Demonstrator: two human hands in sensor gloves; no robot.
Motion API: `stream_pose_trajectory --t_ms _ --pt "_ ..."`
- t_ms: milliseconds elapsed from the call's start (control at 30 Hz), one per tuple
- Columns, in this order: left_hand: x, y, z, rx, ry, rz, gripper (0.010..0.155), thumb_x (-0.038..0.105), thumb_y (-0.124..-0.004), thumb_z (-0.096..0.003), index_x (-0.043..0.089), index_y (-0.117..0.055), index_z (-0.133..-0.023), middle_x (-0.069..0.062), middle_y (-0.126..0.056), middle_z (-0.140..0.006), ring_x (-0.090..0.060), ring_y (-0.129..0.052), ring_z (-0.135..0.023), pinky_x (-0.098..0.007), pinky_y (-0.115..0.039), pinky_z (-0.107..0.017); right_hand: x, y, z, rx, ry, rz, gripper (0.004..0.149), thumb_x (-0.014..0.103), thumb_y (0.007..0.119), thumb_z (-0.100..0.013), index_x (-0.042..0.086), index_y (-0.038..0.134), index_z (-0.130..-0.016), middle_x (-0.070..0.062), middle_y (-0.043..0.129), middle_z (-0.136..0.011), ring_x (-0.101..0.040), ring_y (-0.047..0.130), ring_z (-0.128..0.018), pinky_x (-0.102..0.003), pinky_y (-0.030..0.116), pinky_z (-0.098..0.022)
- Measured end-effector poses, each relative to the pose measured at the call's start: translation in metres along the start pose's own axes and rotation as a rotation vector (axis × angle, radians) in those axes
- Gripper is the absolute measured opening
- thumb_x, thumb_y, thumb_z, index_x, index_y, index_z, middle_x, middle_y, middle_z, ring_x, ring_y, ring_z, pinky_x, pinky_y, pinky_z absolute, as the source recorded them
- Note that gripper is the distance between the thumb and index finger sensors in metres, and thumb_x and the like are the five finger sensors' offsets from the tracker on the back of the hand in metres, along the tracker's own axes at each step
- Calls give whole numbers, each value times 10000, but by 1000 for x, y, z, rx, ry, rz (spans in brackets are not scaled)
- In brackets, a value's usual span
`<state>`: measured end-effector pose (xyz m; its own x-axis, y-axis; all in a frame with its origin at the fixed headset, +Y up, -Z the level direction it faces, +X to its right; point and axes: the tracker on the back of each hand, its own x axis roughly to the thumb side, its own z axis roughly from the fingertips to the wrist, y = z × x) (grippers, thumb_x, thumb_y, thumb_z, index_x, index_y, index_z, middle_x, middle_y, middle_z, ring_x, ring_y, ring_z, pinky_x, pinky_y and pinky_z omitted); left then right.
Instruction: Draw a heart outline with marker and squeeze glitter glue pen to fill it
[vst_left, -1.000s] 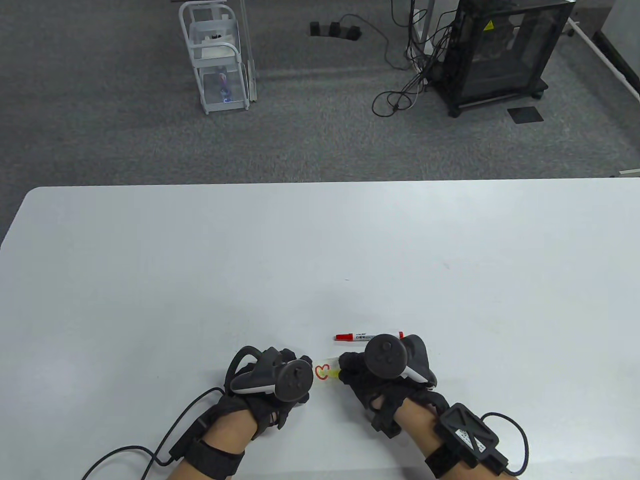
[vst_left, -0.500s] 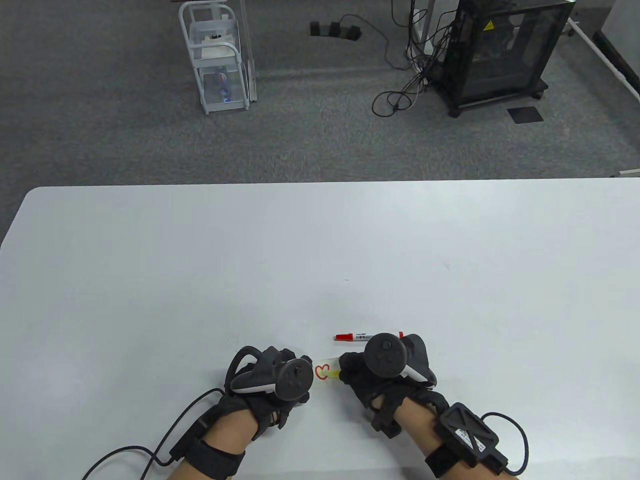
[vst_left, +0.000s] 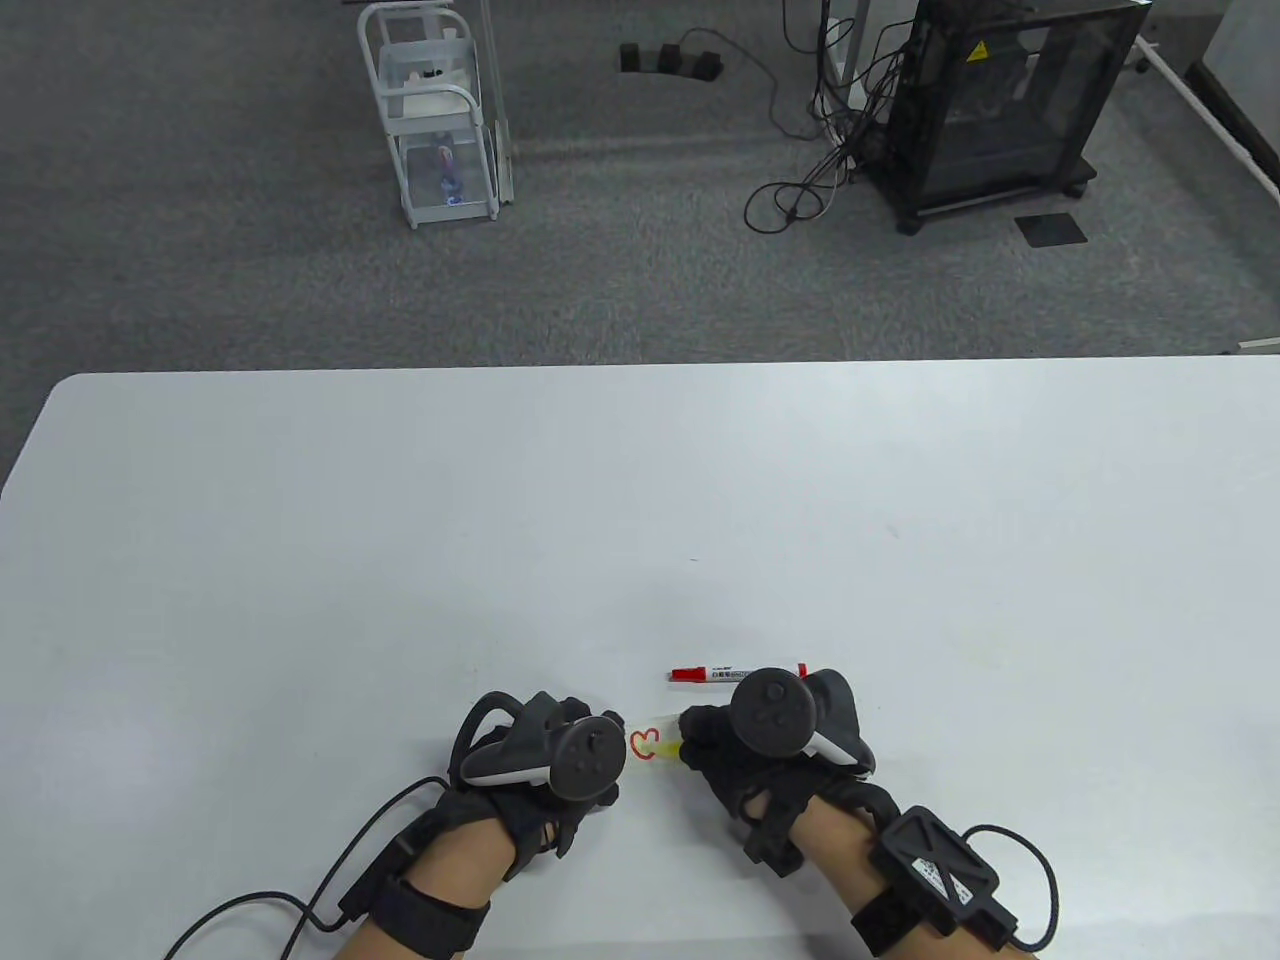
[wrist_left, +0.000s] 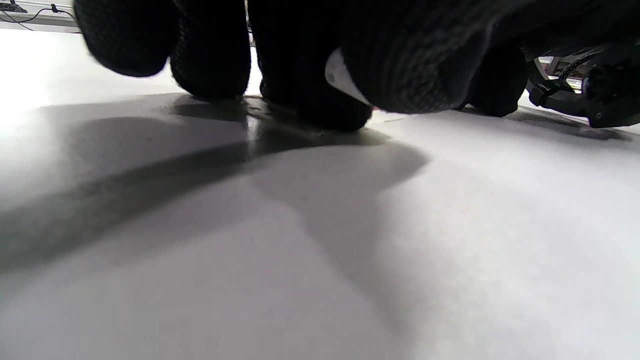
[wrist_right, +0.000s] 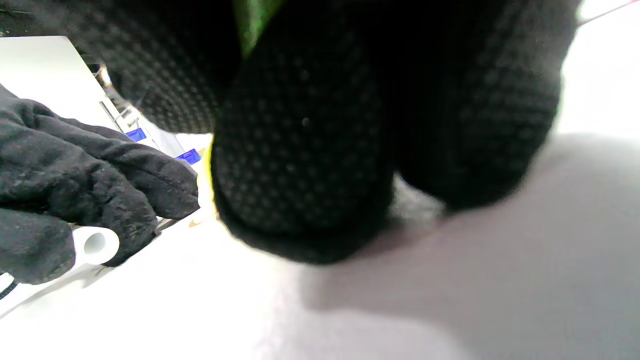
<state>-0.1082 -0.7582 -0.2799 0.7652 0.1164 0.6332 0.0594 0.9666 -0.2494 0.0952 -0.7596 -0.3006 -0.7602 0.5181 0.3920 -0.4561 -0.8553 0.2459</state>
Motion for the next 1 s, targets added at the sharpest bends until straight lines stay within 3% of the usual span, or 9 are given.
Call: stream_pose_trajectory --t_ms 567,700,1000 --pt "0 0 0 -1 0 4 465 417 -820 -449 146 -855 -826 -41 -749 -1070 -401 -737 -952 -540 -702 -592 -3 0 0 -12 9 -6 474 322 863 -422 22 897 -787 -125 1061 -525 -107 1118 -239 -329 998 -205" --pt "0 0 0 -1 0 4 465 417 -820 -449 146 -856 -826 -38 -749 -1070 -402 -738 -951 -540 -702 -592 -2 -1 -1 30 -10 3 470 330 868 -419 36 904 -783 -115 1063 -531 -109 1121 -248 -331 998 -222" --pt "0 1 0 -3 0 -2 465 415 -821 -449 146 -856 -826 -42 -750 -1069 -403 -740 -950 -541 -703 -592 -11 -4 -2 -14 27 -54 481 327 863 -422 13 891 -785 -122 1060 -531 -110 1122 -248 -333 1002 -212"
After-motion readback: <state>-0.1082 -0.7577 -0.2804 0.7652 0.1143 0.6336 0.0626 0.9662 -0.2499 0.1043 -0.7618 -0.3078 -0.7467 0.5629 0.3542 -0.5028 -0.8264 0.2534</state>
